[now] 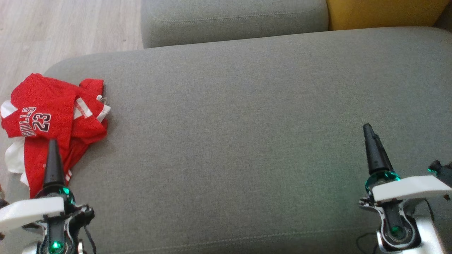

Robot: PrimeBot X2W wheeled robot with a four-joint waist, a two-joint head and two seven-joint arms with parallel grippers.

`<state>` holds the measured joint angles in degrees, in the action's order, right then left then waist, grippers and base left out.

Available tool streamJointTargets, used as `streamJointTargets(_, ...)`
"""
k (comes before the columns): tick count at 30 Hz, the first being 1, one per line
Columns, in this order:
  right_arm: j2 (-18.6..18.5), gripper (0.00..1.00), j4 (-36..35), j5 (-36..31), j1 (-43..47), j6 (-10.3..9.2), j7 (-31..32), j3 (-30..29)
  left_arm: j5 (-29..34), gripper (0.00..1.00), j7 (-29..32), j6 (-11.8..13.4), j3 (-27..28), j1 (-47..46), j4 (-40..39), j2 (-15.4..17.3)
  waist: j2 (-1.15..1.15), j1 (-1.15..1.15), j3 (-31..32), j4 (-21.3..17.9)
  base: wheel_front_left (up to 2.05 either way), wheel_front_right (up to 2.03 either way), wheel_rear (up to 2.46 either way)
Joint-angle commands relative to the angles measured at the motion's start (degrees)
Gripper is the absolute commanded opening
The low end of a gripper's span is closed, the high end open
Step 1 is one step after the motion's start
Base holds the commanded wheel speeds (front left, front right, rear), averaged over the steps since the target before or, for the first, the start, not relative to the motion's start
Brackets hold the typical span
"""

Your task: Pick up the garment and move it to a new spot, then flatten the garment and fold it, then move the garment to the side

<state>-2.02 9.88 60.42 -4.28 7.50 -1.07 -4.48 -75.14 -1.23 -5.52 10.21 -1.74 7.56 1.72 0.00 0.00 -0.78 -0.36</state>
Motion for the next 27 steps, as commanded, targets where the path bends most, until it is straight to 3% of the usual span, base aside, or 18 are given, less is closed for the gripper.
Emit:
streamJointTargets(1,-0.5,1.00,-3.2,-2.7,-3.5,0.00,-0.8,1.1,1.8,1.00,-0.7,0.3,1.3,-3.2,-3.3,0.7,0.00,0.00,0.0,0.0,0.00,0.00,0.00)
streamJointTargets(10,-0.6,1.00,-6.9,-12.4,-5.0,0.00,-2.3,2.6,10.2,1.00,-2.2,2.0,0.1,-3.4,-9.1,0.8,0.00,0.00,-0.3,0.0,0.00,0.00,0.00)
streamJointTargets(14,-0.6,1.00,-8.1,-16.4,-5.2,0.00,-3.0,3.5,17.0,1.00,-2.9,1.8,-2.2,-2.7,-10.4,0.8,0.00,0.00,-0.4,0.0,0.00,0.00,0.00)
streamJointTargets(27,-0.6,1.00,-8.8,-32.2,-6.0,-0.01,-5.2,7.4,37.1,1.00,-5.1,4.5,-9.0,-2.2,-11.6,1.0,0.00,0.00,-1.3,-0.4,0.00,0.00,0.00)
